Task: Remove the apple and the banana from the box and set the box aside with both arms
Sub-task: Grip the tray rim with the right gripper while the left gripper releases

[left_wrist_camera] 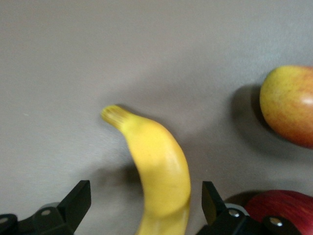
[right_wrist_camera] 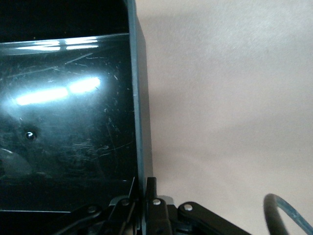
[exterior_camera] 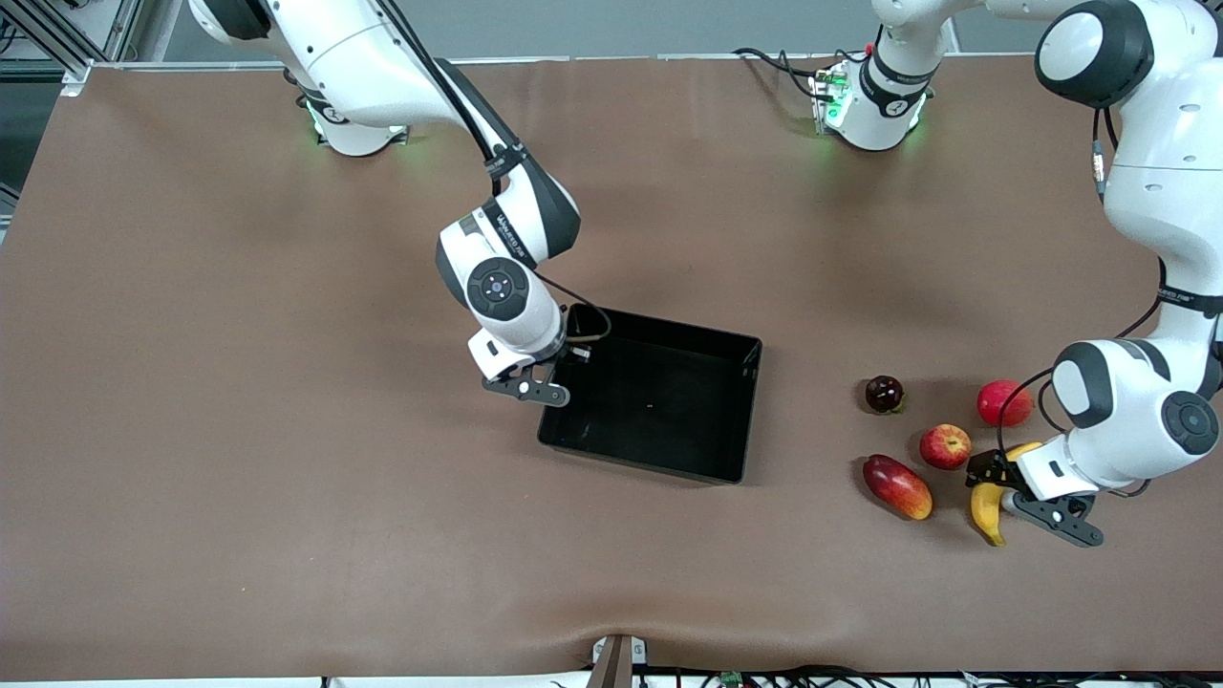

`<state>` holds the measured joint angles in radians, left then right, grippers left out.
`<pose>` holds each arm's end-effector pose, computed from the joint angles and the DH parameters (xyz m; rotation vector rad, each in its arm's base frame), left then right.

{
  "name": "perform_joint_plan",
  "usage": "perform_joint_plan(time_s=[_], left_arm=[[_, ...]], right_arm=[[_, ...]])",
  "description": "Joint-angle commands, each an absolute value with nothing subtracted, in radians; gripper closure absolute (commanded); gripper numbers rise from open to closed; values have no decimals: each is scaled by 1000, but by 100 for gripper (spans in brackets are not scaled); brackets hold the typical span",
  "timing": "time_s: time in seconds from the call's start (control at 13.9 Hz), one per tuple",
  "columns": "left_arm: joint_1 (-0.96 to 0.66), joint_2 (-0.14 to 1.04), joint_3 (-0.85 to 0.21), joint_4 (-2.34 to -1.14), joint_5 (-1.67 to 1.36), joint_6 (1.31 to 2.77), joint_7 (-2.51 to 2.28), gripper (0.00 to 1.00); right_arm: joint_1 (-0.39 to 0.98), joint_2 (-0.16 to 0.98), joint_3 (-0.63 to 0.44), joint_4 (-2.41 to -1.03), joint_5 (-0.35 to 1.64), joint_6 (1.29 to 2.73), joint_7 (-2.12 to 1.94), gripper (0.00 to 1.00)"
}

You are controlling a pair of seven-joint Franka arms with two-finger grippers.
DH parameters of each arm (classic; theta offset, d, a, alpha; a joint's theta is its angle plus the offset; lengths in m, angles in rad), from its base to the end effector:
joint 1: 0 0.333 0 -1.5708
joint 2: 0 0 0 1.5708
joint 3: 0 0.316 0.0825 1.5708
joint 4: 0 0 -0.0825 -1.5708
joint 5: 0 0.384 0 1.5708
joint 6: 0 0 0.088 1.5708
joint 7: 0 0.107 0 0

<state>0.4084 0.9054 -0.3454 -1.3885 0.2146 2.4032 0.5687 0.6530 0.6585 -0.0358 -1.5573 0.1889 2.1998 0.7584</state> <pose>0.7389 0.1064 0.2010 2.9821 -0.7737 0.2903 0.5663 0.4144 0.2597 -3.0243 0.3744 0.1434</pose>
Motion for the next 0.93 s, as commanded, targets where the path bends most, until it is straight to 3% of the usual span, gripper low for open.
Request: perform_joint_plan(time_s=[0.0, 0.5, 0.86], left_arm=[[419, 833, -351, -1408, 203, 2384, 589, 0], [405, 657, -360, -1414, 192, 2131, 438, 0], [403, 519, -410, -1445, 192, 1954, 166, 0]], right_arm=[[609, 608, -22, -1562, 184, 2183, 747, 100], [419, 471, -21, -1585, 310, 1942, 389, 100], [257, 371, -26, -1695, 302, 1910, 188, 100]])
